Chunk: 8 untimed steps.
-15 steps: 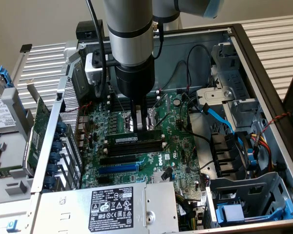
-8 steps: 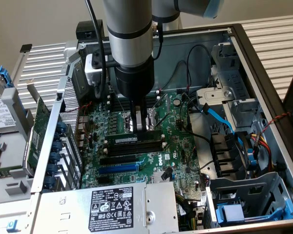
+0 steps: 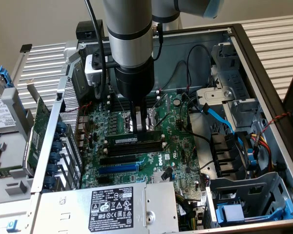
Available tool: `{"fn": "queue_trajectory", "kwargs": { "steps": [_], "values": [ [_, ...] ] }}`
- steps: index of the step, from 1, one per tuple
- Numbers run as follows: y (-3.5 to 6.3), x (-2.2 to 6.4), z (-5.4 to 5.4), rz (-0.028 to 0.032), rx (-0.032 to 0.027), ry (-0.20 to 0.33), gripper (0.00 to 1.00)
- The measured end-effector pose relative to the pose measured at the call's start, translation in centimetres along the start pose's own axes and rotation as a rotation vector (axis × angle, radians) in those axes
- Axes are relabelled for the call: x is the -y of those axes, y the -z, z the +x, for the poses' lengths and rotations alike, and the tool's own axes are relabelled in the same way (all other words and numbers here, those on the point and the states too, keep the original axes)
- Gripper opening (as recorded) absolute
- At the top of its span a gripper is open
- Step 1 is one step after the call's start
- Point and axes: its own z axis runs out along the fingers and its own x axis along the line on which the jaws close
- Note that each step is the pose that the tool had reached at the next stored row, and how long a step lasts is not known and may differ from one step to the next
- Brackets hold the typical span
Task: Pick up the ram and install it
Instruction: 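Insert the ram into the slot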
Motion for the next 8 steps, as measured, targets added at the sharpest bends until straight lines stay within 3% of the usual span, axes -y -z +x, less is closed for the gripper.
{"fn": "queue_trajectory", "kwargs": {
  "steps": [8],
  "values": [
    [-0.11, 0.0, 0.09, 0.0001, 0.0001, 0.0, 0.14]
  ]
}}
